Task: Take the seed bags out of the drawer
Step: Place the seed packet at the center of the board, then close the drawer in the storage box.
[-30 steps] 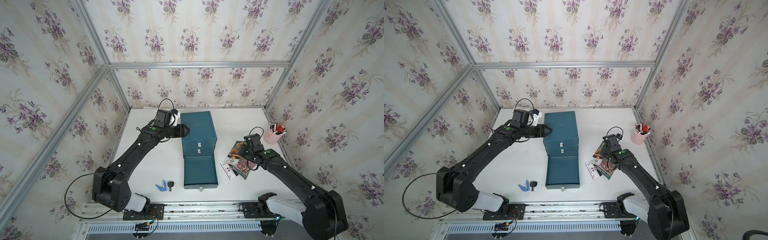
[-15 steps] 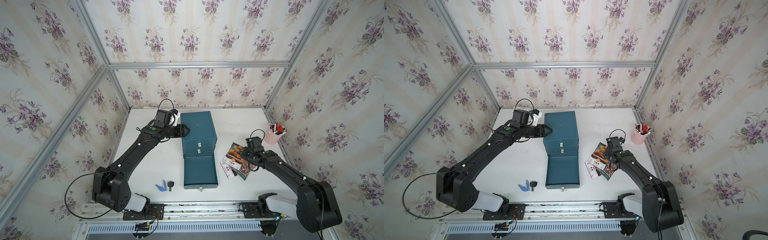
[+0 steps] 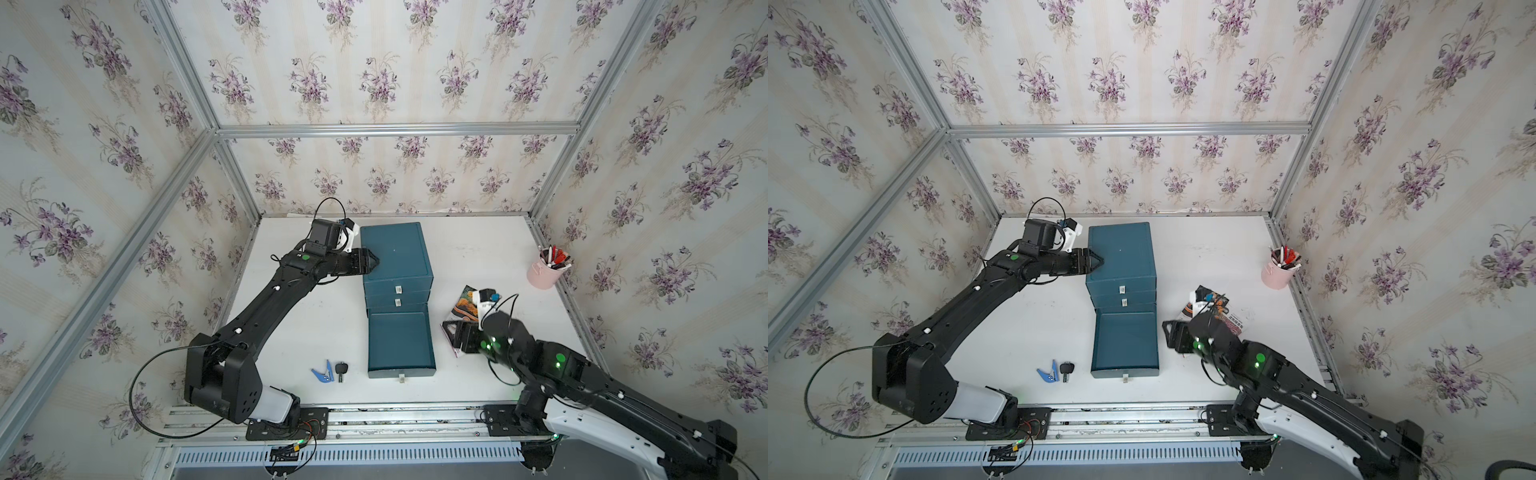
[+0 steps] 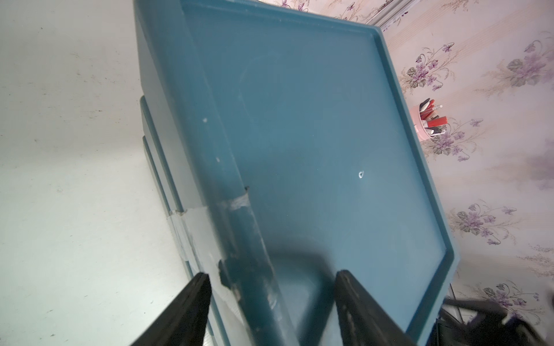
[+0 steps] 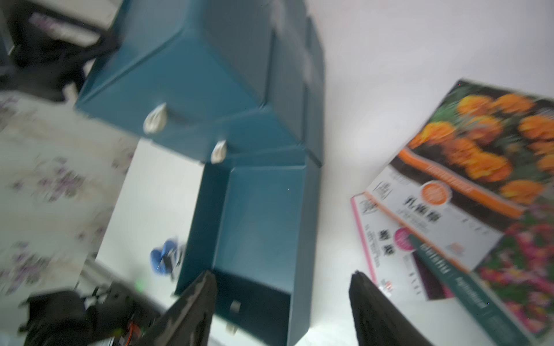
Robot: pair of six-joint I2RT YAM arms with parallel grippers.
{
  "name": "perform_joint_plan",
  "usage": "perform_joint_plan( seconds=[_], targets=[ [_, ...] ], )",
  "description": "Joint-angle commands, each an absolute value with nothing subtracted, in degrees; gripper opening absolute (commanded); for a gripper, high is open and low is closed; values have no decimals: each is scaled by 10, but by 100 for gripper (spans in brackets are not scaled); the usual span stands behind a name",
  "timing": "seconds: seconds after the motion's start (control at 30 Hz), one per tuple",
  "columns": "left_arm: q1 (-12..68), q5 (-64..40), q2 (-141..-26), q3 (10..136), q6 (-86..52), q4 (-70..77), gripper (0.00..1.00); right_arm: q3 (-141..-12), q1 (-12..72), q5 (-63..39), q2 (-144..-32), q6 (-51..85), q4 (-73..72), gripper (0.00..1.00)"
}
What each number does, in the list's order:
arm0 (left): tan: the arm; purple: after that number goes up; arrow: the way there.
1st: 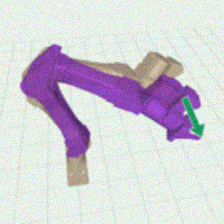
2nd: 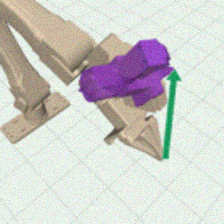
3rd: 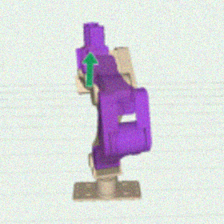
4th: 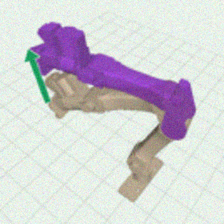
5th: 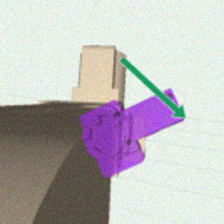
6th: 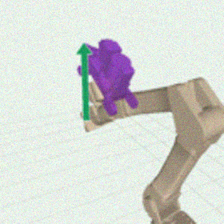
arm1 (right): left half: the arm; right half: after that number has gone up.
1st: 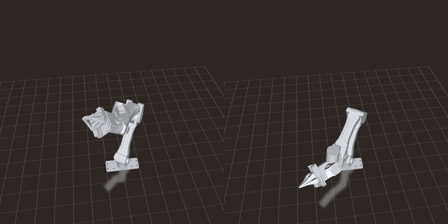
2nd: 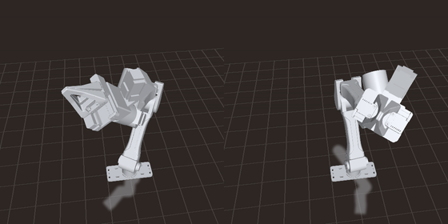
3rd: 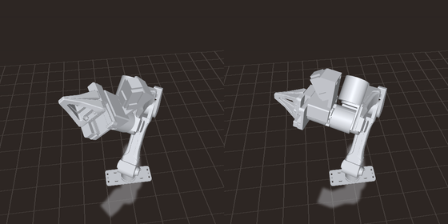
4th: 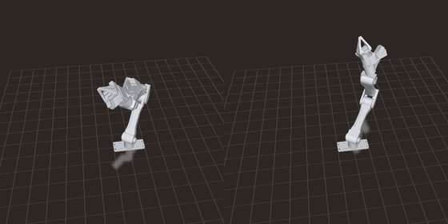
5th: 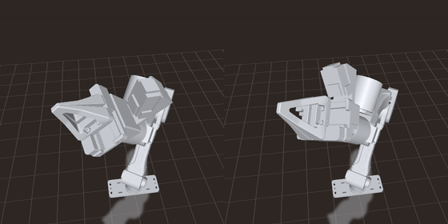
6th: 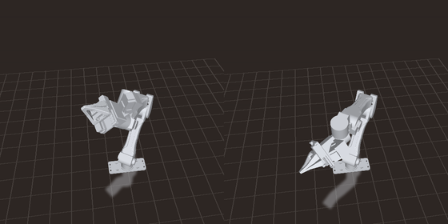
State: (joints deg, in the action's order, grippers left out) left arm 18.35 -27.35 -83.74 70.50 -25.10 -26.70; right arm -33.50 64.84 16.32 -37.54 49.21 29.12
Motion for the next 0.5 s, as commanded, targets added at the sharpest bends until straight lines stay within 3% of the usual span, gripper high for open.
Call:
perform_joint_plan(
  seconds=[0.0, 0.07, 0.17, 0.47],
  targets=[
    [182, -245, -839, 698, -245, -326, 71, -300, 815, 284, -367, 618, 306, 75],
    [182, -250, -841, 698, -247, -323, 72, -291, 907, 302, -405, 635, 275, 76],
    [182, -251, -842, 703, -247, -324, 72, -292, 975, 277, -508, 627, 199, 78],
    [180, -249, -841, 710, -249, -324, 74, -319, 982, 293, -683, 617, 98, 79]
  ],
)
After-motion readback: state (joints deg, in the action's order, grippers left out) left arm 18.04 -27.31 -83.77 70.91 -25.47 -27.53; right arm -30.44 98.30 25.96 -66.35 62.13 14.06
